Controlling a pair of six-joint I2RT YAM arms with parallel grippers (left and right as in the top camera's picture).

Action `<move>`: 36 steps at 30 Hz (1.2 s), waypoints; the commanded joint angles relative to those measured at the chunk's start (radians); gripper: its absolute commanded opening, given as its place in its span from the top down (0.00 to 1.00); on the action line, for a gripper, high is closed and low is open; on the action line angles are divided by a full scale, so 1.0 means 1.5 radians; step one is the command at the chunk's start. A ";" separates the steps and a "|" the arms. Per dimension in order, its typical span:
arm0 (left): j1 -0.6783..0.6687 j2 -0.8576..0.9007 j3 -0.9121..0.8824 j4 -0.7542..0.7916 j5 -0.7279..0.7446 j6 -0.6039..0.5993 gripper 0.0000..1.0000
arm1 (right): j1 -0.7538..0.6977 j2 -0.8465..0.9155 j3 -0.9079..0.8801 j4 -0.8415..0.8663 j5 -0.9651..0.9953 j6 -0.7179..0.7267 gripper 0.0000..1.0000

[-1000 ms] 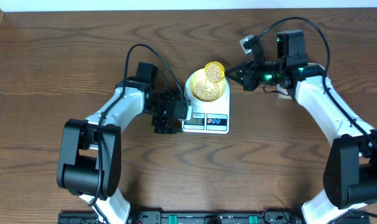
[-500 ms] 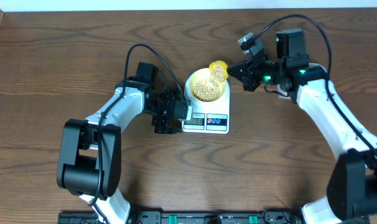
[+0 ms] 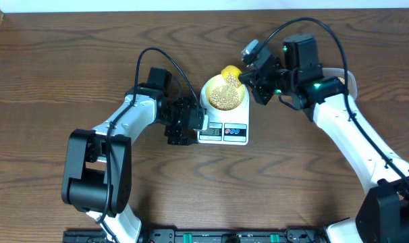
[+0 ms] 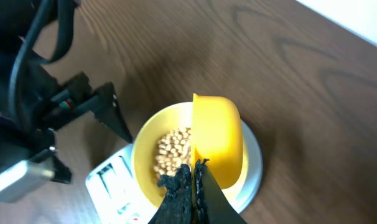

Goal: Scoop item into bowl and weigh 50g on scale
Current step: 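Tip the scoop with the right gripper to pour soybeans into the bowl, then move the scoop with the right gripper back to the soybean tub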

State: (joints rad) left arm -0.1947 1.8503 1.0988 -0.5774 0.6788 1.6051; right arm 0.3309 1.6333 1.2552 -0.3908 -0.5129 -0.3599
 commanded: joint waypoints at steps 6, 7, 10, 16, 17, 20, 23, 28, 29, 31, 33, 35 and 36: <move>-0.001 0.011 -0.006 -0.002 0.011 0.009 0.03 | 0.058 -0.006 0.000 0.004 0.123 -0.118 0.99; -0.001 0.011 -0.006 -0.002 0.011 0.009 0.02 | 0.064 -0.006 0.000 0.004 0.139 -0.128 0.99; -0.001 0.011 -0.006 -0.002 0.011 0.009 0.02 | 0.081 -0.006 0.000 0.006 0.180 -0.160 0.99; -0.001 0.011 -0.006 -0.002 0.011 0.009 0.03 | 0.090 -0.006 0.000 0.015 0.181 -0.177 0.99; -0.001 0.011 -0.006 -0.002 0.011 0.009 0.02 | 0.090 -0.006 0.000 0.015 0.175 -0.176 0.99; -0.001 0.011 -0.006 -0.002 0.011 0.009 0.02 | 0.090 -0.006 0.000 0.020 0.163 -0.168 0.99; -0.001 0.011 -0.006 -0.002 0.011 0.009 0.02 | 0.084 -0.006 0.000 0.037 0.163 -0.124 0.99; -0.001 0.011 -0.006 -0.002 0.011 0.009 0.02 | 0.055 -0.009 0.019 0.035 0.163 -0.046 0.99; -0.001 0.011 -0.006 -0.002 0.011 0.009 0.02 | 0.046 -0.010 0.029 0.027 0.163 -0.033 0.99; -0.001 0.011 -0.006 -0.002 0.011 0.009 0.02 | 0.030 -0.010 0.046 0.008 0.156 -0.021 0.99; -0.001 0.011 -0.006 -0.002 0.011 0.009 0.02 | 0.011 -0.011 0.059 -0.012 0.148 -0.013 0.99; -0.001 0.011 -0.006 -0.002 0.011 0.009 0.03 | -0.012 -0.011 0.068 -0.024 0.145 0.010 0.99; -0.001 0.011 -0.006 -0.002 0.011 0.009 0.02 | -0.033 -0.010 0.070 -0.026 0.143 0.027 0.99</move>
State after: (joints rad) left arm -0.1947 1.8503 1.0988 -0.5774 0.6788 1.6051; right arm 0.3344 1.6333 1.3254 -0.4210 -0.2760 -0.4057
